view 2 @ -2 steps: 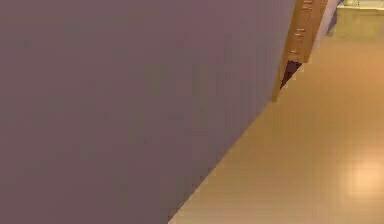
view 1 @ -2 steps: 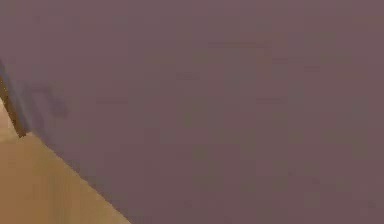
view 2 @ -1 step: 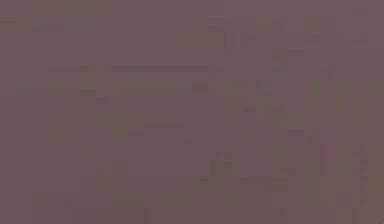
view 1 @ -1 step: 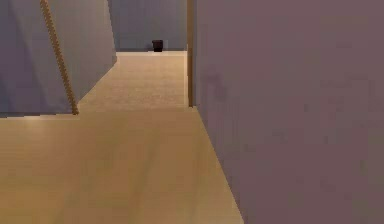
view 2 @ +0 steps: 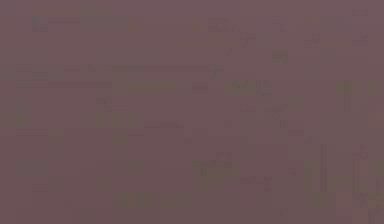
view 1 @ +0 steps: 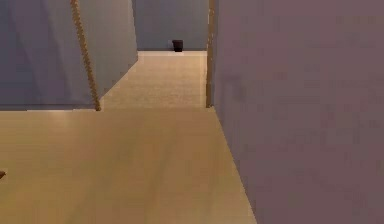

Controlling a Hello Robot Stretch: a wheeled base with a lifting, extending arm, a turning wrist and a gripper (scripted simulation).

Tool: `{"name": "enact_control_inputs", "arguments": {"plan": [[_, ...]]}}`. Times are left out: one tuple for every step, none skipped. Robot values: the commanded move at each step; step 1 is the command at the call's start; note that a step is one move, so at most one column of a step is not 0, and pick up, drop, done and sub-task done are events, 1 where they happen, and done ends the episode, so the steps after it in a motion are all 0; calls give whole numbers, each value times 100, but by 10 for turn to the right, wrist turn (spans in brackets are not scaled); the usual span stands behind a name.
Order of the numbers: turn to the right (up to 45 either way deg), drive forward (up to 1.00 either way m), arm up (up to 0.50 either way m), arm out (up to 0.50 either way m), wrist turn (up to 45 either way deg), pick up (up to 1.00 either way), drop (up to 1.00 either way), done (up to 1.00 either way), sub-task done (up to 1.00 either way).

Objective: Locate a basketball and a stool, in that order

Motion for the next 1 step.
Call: {"name": "enact_control_inputs", "arguments": {"plan": [[0, 100, 0, 0, 0, 0, 0, 0, 0]]}}
